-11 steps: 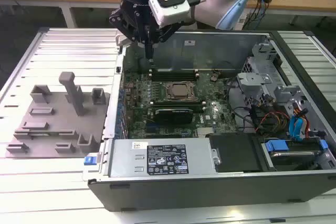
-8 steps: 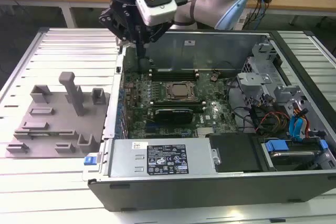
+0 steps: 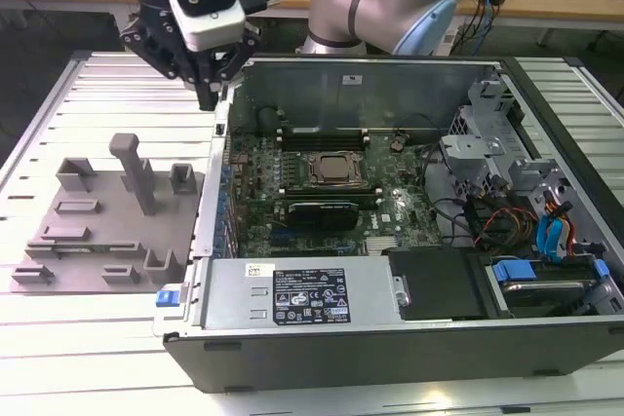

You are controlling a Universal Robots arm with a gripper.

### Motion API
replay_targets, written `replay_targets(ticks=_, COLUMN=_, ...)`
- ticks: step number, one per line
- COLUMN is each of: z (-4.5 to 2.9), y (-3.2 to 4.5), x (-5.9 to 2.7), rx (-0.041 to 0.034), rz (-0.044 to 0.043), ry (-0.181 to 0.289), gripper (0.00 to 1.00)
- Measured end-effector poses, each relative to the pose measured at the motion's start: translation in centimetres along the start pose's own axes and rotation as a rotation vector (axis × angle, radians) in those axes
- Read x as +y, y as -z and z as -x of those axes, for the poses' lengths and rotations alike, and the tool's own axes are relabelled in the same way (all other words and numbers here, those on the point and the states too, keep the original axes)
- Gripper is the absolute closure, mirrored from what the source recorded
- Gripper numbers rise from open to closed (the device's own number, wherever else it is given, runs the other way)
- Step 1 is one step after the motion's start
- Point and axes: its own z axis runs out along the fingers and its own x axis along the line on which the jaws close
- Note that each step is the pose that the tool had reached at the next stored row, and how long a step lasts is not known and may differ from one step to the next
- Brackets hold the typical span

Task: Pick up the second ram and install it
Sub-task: 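Reach for the second ram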

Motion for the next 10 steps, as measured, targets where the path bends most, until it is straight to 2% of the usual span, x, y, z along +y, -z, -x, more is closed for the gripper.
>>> replay_targets(ticks=4, z=-1.97, y=-0.20, x=-0.16, rx=0.0000, rz=0.0000, ry=0.000, gripper=0.92)
replay_targets(ticks=5, z=-2.90, y=-0.23, x=-0.23, rx=0.0000, rz=0.0000, ry=0.000, gripper=0.92)
replay_targets(ticks=7, z=-3.37, y=-0.24, x=-0.27, rx=-0.0001, rz=0.0000, ry=0.000, gripper=0.92)
replay_targets(ticks=9, z=-4.82, y=-0.27, x=-0.38, rx=0.0000, rz=-0.0001, ry=0.000, gripper=0.92)
replay_targets(ticks=10, z=-5.16, y=-0.29, x=-0.41, rx=-0.0001, rz=0.0000, ry=0.000, gripper=0.92)
